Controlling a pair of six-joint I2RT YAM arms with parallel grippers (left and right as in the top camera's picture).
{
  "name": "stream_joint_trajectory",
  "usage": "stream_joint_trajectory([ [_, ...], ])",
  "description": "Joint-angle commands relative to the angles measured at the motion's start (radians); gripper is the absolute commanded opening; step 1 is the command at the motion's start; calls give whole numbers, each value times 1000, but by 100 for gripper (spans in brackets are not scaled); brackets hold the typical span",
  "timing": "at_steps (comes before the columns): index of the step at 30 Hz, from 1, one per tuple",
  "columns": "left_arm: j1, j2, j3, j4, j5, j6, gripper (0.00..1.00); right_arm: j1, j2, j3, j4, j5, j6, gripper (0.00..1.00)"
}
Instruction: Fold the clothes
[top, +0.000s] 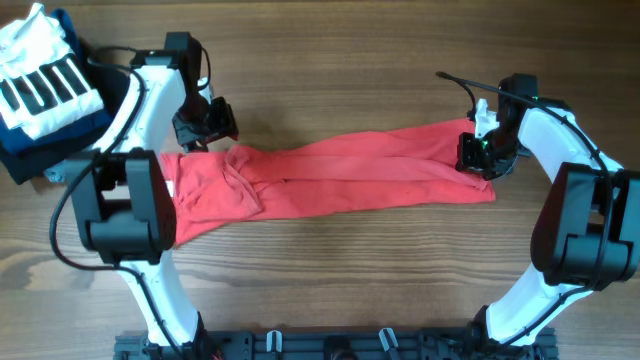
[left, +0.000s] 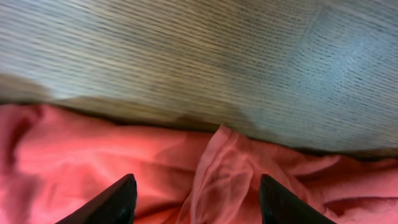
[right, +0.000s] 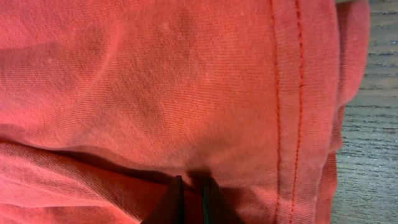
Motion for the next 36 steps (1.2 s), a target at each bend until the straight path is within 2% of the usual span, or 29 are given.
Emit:
stream_joint_trajectory([
  [1, 4, 39, 1, 19, 57, -13, 63, 1, 15, -8, -2, -20, 5, 11],
  [8, 4, 84, 1, 64, 62, -13, 58, 1, 15, -8, -2, -20, 5, 11],
  [13, -3, 122, 1, 91, 101, -13, 45, 1, 15, -8, -2, -20, 5, 11],
  [15, -11, 127, 1, 90, 101, -13, 37, 1, 15, -8, -2, -20, 5, 11],
  [19, -28, 127, 1, 93, 101, -13, 13, 1, 15, -8, -3, -20, 5, 11],
  [21, -29, 127, 1, 98, 101, -13, 5, 1, 15, -8, -5, -20, 5, 11],
  [27, -27, 107, 16, 109, 116, -5, 4, 1, 15, -8, -5, -20, 5, 11],
  [36, -31, 16, 68, 132, 287, 3, 4, 1, 15, -8, -4, -20, 5, 11],
])
